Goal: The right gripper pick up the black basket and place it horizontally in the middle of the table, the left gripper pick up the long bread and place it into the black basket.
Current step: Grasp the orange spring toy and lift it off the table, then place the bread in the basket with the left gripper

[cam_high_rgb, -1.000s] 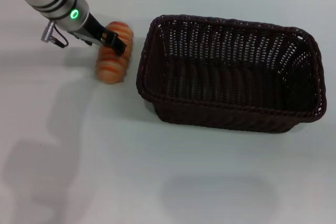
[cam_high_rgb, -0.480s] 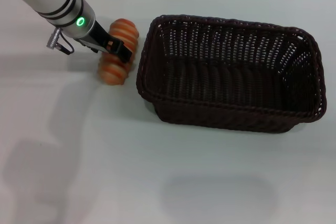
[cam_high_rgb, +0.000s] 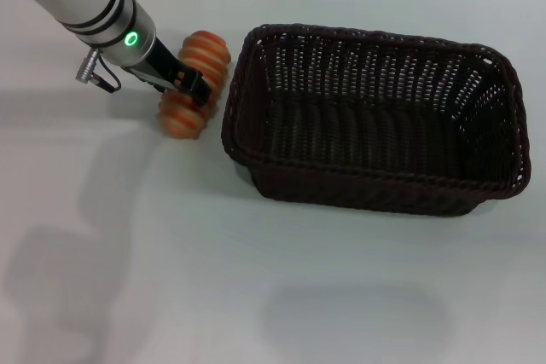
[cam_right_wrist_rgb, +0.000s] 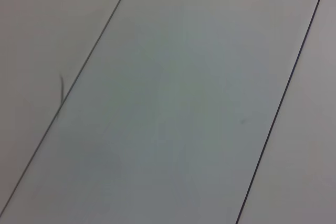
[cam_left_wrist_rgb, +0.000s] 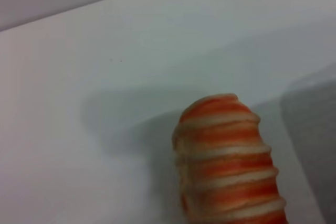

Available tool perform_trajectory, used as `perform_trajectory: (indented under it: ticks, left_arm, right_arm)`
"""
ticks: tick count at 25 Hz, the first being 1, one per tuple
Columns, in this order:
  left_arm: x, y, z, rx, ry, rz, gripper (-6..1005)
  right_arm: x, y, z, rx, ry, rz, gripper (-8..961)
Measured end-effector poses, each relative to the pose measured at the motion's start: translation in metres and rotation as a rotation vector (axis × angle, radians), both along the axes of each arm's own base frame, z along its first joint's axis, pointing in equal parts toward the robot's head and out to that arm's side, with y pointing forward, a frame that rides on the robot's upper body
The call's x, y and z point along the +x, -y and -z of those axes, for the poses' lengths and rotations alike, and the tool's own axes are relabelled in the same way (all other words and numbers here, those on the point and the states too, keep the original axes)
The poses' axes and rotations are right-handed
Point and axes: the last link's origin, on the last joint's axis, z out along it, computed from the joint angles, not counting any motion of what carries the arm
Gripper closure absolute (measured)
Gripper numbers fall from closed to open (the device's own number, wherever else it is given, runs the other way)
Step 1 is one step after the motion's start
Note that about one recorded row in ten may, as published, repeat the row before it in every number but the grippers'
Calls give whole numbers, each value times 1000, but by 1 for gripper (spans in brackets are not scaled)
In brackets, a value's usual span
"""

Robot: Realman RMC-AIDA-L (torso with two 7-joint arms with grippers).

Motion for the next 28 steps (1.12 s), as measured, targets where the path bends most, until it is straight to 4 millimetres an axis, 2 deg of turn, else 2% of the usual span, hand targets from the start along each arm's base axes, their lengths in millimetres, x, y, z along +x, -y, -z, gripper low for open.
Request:
perform_trajectory:
  ticks: [5, 12, 16, 19, 23, 25, 28]
  left_arm:
    - [-2, 2, 2, -16, -12, -4, 397]
    - [-2, 8, 12, -88, -117, 68, 486]
    - [1, 8, 10, -79, -129, 98, 522]
    - [6, 8, 2, -43, -124, 149, 544]
    - [18, 12, -24, 45, -79, 224, 592]
    - [21, 14, -29, 55, -72, 234, 613]
    - [35, 20, -42, 80, -44, 277, 644]
  right_arm:
    - [-1, -1, 0, -1, 1, -6, 416]
    - [-3, -2, 2, -7, -1, -13, 416]
    - [-3, -2, 2, -8, -2, -13, 416]
    - [-3, -1, 2, -8, -2, -10, 416]
    - [-3, -1, 3, -9, -2, -9, 416]
    - [-3, -1, 3, -9, -3, -11, 416]
    - [-3, -2, 3, -10, -3, -14, 416]
